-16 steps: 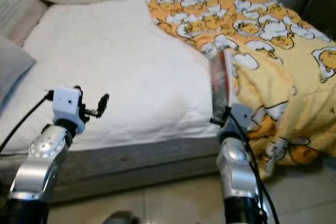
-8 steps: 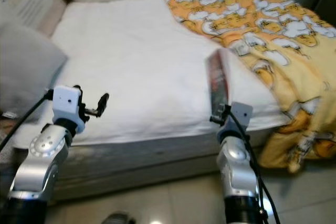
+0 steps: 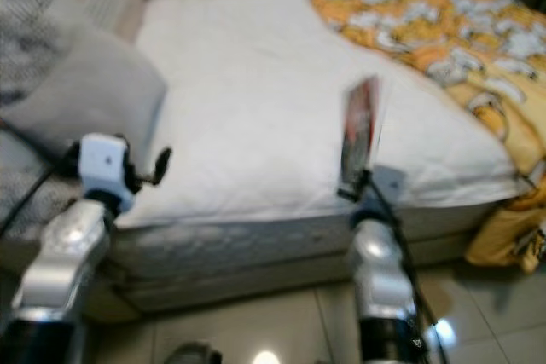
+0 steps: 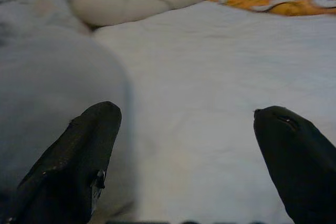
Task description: Clean up the room
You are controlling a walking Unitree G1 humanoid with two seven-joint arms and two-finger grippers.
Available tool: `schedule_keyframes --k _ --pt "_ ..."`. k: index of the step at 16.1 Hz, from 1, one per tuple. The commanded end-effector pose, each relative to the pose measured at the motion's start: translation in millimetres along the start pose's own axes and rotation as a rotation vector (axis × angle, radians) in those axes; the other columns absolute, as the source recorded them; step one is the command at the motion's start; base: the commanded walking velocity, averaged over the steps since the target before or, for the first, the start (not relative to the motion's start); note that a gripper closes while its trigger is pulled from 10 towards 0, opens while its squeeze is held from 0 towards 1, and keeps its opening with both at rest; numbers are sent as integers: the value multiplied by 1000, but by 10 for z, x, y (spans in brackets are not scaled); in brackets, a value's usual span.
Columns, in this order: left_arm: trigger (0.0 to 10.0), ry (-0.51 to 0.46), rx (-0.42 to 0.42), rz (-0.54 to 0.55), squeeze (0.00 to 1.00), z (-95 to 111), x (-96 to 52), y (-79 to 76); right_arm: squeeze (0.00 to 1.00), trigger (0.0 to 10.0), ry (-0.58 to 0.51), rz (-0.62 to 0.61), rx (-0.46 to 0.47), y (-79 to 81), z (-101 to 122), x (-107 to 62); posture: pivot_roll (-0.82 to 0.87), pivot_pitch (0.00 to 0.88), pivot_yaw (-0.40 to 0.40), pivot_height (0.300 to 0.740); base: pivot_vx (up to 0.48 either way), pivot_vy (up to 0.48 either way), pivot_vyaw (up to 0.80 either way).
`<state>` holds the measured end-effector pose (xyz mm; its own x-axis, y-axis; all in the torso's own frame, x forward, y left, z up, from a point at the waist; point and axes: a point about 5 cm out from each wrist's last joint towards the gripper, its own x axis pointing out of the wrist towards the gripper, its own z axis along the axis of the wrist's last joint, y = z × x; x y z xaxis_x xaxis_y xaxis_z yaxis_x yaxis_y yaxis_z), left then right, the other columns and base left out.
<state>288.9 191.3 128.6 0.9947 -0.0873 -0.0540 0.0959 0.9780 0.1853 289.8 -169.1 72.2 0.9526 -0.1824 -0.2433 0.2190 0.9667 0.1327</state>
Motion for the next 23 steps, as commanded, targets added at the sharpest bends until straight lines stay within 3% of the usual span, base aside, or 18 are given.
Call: schedule_keyframes --k 1,10,12,20,23 --pt "10000 -13 -4 -11 0 27 14 -31 0 10000 -67 4 -13 -13 165 34 181 0 21 740 0 0 0" --pt "10000 -18 -18 -23 0 32 18 -36 0 10000 -71 11 -58 0 170 46 183 0 22 740 203 0 267" --pt "10000 -18 -18 -23 0 31 19 -36 0 10000 -73 54 -77 47 176 44 183 0 22 740 339 0 0" --pt "10000 -17 -17 -24 0 32 10 -41 0 10000 -52 152 -134 174 139 34 185 0 20 740 344 0 800" --pt "10000 -16 -14 -27 0 35 5 -45 0 10000 -42 194 -130 226 113 26 187 0 18 740 347 0 0"
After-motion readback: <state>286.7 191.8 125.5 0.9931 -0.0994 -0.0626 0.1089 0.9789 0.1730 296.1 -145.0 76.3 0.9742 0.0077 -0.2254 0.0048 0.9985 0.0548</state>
